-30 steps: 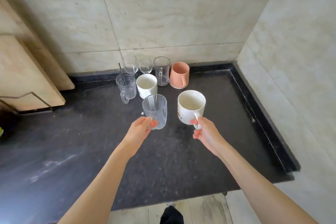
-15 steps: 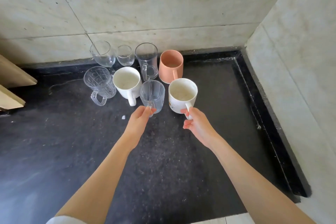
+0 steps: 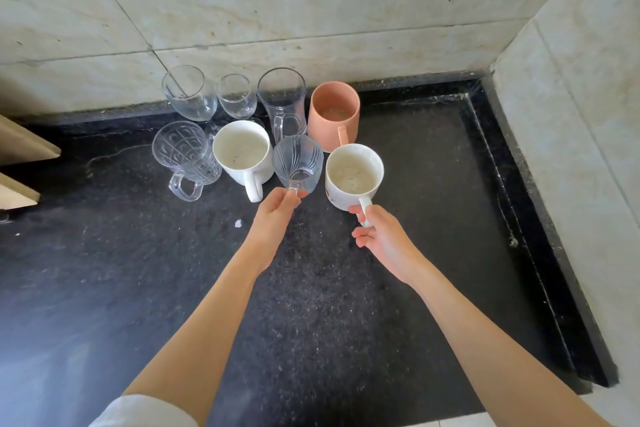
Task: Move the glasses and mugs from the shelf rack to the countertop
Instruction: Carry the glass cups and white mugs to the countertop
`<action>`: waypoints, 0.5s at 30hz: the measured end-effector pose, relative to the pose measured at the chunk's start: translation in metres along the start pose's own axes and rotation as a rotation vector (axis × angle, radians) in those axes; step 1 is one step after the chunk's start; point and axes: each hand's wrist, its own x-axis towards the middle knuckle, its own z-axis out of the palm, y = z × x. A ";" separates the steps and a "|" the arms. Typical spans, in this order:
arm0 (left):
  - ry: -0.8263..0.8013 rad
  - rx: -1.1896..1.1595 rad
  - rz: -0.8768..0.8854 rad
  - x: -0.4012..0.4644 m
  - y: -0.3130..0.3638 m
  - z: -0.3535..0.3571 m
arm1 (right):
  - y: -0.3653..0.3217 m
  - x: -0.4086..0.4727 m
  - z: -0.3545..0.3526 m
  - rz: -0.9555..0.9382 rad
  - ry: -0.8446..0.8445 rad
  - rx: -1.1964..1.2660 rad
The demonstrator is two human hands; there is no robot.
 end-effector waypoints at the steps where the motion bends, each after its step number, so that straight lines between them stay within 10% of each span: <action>1: 0.003 0.003 -0.005 0.000 0.000 0.000 | 0.000 0.000 0.001 0.002 -0.003 0.008; 15: 0.005 0.013 -0.065 -0.028 0.002 -0.010 | 0.001 -0.002 0.007 -0.030 0.058 -0.146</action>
